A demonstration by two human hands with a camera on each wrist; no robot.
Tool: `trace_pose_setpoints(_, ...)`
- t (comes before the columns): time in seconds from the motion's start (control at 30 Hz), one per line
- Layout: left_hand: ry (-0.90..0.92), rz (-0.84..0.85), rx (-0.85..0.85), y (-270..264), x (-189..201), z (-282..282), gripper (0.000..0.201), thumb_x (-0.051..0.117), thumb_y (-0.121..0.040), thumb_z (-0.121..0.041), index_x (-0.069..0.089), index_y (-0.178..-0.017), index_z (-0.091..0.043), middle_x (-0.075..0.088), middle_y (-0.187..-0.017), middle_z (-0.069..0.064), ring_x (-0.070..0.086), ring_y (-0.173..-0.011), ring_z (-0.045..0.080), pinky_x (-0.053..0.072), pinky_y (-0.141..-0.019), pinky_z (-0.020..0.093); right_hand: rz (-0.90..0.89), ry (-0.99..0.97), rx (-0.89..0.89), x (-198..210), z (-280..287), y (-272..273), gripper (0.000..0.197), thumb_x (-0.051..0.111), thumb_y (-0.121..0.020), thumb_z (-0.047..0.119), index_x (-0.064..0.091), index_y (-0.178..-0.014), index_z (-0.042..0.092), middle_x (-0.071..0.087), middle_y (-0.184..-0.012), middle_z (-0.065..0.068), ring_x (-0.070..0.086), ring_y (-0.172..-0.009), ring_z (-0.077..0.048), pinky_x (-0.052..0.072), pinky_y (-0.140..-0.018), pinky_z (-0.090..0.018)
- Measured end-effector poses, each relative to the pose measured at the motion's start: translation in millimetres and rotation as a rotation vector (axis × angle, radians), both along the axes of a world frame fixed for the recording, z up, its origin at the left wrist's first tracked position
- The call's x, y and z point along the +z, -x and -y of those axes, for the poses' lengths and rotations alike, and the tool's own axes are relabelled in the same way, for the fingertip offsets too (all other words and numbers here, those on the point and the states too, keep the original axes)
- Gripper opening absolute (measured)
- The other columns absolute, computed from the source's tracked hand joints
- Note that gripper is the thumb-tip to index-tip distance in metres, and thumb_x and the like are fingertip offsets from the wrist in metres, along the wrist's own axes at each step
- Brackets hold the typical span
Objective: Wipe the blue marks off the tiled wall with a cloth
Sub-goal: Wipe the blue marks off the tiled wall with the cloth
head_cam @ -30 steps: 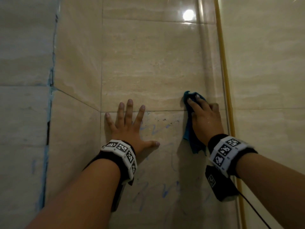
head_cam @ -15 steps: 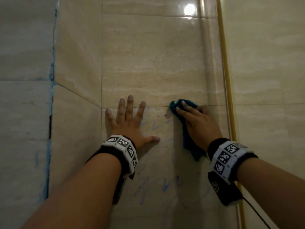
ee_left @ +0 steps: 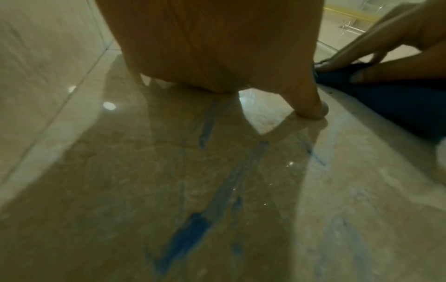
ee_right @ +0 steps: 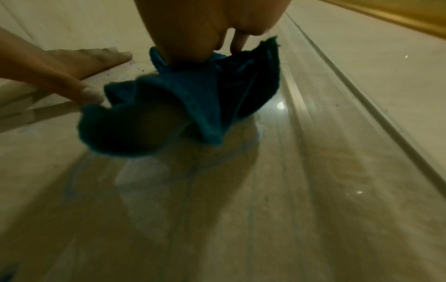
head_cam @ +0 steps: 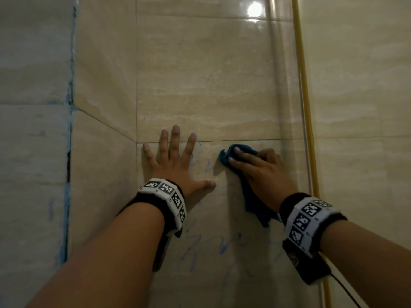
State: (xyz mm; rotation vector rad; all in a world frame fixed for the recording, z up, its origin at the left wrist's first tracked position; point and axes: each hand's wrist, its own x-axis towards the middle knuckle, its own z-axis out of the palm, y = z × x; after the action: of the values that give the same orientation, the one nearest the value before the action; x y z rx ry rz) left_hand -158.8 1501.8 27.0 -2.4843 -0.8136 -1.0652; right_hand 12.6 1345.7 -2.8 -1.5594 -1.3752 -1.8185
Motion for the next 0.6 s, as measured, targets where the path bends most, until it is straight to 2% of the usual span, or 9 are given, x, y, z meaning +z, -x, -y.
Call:
trace_pose_setpoints(0.1, 0.003, -0.006, -0.005, 0.8, 0.0, 0.6, 0.121, 0.033, -0.057, -0.096, -0.055, -0.116, -0.037, -0.061, -0.129, 0.000, -0.043, -0.133, 0.029, -0.018, -0.107, 0.065, -0.024, -0.075, 0.038, 12.0, -0.1, -1.4, 0.041, 0.060, -0.076, 0.014, 0.068, -0.117, 0.018, 0.064, -0.123, -0.007, 0.037, -0.094, -0.028, 0.050, -0.075, -0.043)
trace_pose_setpoints(0.17, 0.006, -0.012, -0.007, 1.4, -0.1, 1.0, 0.121, 0.033, -0.058, -0.096, -0.054, -0.117, -0.037, -0.061, -0.129, 0.000, -0.043, -0.133, 0.029, -0.017, -0.107, 0.065, -0.053, -0.104, 0.043, 19.0, -3.7, 0.0, 0.041, 0.059, -0.075, 0.012, 0.068, -0.116, 0.013, 0.065, -0.121, -0.012, 0.046, -0.096, -0.032, 0.051, -0.076, -0.044)
trace_pose_setpoints(0.27, 0.004, -0.013, -0.003, 0.9, 0.1, 1.0, 0.120, 0.033, -0.058, -0.096, -0.054, -0.117, -0.037, -0.061, -0.129, 0.000, -0.043, -0.133, 0.029, -0.017, -0.107, 0.065, -0.078, -0.066, -0.014, 21.6, -7.6, 4.4, 0.044, 0.055, -0.075, 0.009, 0.066, -0.118, 0.010, 0.063, -0.121, -0.016, 0.060, -0.085, -0.039, 0.053, -0.074, -0.046)
trace_pose_setpoints(0.43, -0.005, -0.001, -0.004, 0.6, -1.5, 0.4, 0.120, 0.032, -0.058, -0.096, -0.054, -0.119, -0.037, -0.059, -0.132, 0.000, -0.043, -0.133, 0.029, -0.015, -0.108, 0.065, -0.058, -0.020, -0.045, 10.4, -6.6, 5.3, 0.045, 0.044, -0.081, 0.016, 0.065, -0.120, 0.013, 0.062, -0.125, -0.015, 0.057, -0.081, -0.035, 0.052, -0.071, -0.044)
trace_pose_setpoints(0.47, -0.005, 0.000, -0.004, 0.7, -1.6, 0.7, 0.120, 0.032, -0.057, -0.096, -0.054, -0.118, -0.038, -0.059, -0.132, 0.000, -0.043, -0.133, 0.029, -0.015, -0.108, 0.065, -0.046, -0.022, -0.049, 9.5, -5.3, 4.7, 0.045, 0.044, -0.080, 0.018, 0.066, -0.120, 0.014, 0.062, -0.124, -0.013, 0.054, -0.084, -0.033, 0.051, -0.073, -0.044)
trace_pose_setpoints(0.53, 0.001, -0.007, 0.001, 0.9, -0.9, 0.8, 0.120, 0.032, -0.057, -0.096, -0.054, -0.118, -0.038, -0.061, -0.130, -0.001, -0.043, -0.133, 0.028, -0.016, -0.108, 0.065, -0.022, -0.028, -0.052, 11.3, -3.0, 3.5, 0.044, 0.055, -0.076, 0.016, 0.067, -0.118, 0.015, 0.064, -0.122, -0.012, 0.049, -0.091, -0.033, 0.050, -0.078, -0.047)
trace_pose_setpoints(0.6, 0.003, -0.012, 0.007, 1.1, -0.2, 0.9, 0.120, 0.032, -0.057, -0.096, -0.054, -0.118, -0.038, -0.062, -0.128, -0.001, -0.043, -0.133, 0.028, -0.018, -0.107, 0.064, -0.020, -0.011, -0.034, 14.6, -1.7, 4.0, 0.044, 0.067, -0.072, 0.007, 0.068, -0.115, 0.012, 0.065, -0.118, -0.015, 0.055, -0.095, -0.038, 0.051, -0.079, -0.049)
